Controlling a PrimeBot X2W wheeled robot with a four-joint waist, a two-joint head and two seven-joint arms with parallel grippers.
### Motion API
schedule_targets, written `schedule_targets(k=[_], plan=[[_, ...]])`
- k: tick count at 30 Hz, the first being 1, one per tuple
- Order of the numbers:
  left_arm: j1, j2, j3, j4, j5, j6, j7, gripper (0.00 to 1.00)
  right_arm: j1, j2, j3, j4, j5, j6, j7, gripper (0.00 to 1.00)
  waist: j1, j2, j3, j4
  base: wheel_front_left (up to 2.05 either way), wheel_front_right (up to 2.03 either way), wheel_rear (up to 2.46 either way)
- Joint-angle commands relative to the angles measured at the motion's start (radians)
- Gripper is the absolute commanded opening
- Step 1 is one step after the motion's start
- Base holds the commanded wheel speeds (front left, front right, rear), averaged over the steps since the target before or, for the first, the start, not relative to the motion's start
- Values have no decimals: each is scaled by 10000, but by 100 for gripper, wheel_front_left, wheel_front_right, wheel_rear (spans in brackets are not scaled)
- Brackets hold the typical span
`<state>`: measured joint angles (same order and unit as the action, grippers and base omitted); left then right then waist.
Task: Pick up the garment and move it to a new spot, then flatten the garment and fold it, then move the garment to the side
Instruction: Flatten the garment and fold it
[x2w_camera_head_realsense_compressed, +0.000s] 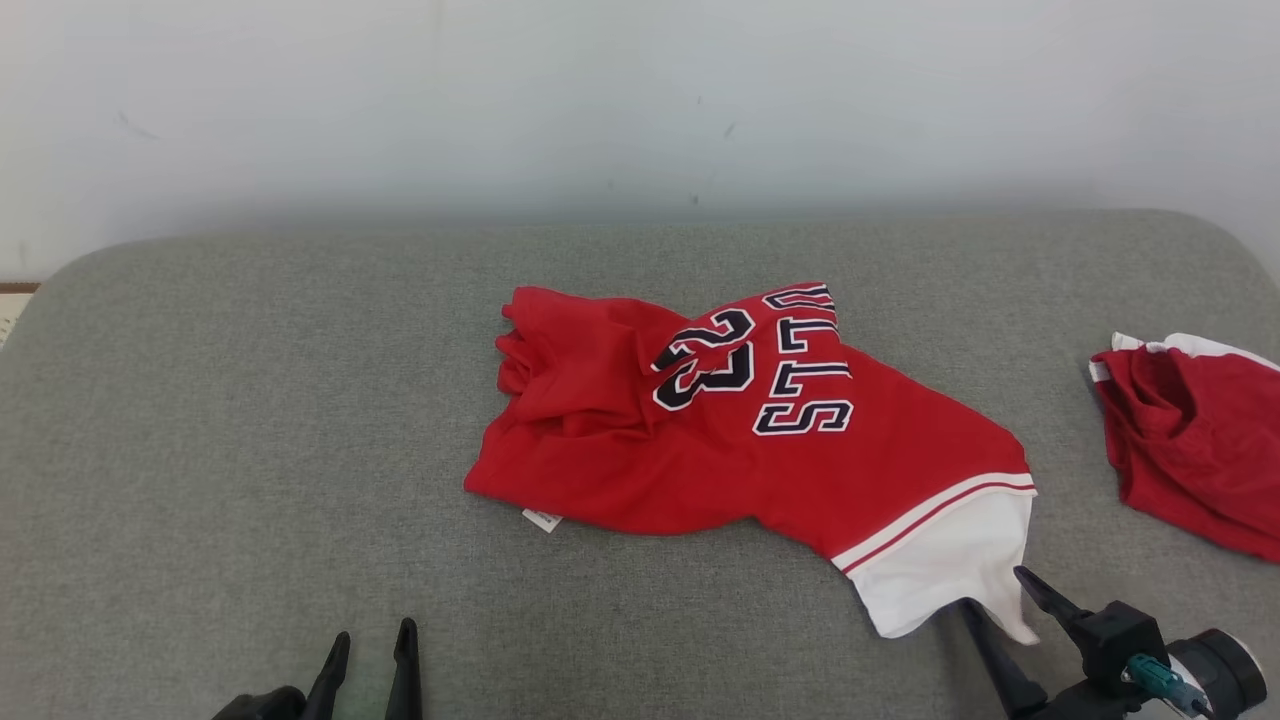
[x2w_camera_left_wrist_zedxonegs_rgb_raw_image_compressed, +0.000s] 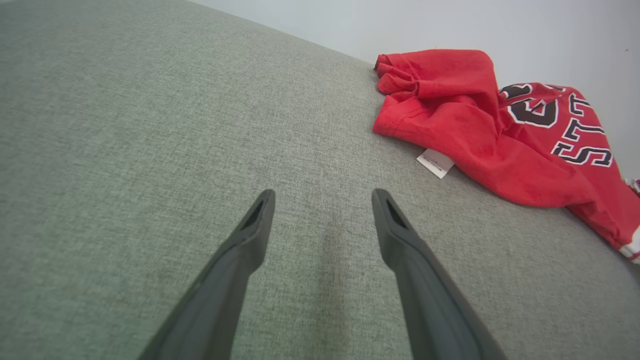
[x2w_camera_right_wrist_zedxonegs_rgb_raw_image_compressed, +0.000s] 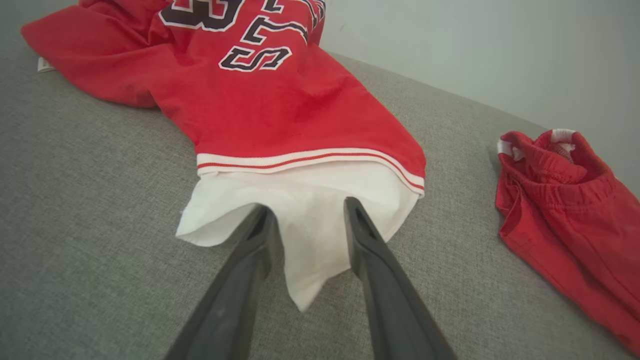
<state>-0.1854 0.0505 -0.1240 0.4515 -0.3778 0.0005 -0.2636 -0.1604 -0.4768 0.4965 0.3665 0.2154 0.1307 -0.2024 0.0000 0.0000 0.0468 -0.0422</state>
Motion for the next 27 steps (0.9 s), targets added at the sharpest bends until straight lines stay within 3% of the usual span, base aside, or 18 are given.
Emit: schedule_targets(k=[1,9,18,27], plan=[[-24,3,51,60,100,-54,-14,100,119,-143,198,-14,274,1,8,100,0,0,80,-113,0,0,0],[-148,5,69,92,256,-20,-14,100,136,142,282,-76,814,1,-387,100,0,0,41,-357,0,0,0],[-200,5,167,-99,577,33,-14,100,140,699,-303,-560,812,1,-630,100,0,0,-10,-476,0,0,0],[-1129,6,165,186,1134,-235,-14,100,-3,1817,-1074,-718,297,1,-634,100,0,0,340,-614,0,0,0]])
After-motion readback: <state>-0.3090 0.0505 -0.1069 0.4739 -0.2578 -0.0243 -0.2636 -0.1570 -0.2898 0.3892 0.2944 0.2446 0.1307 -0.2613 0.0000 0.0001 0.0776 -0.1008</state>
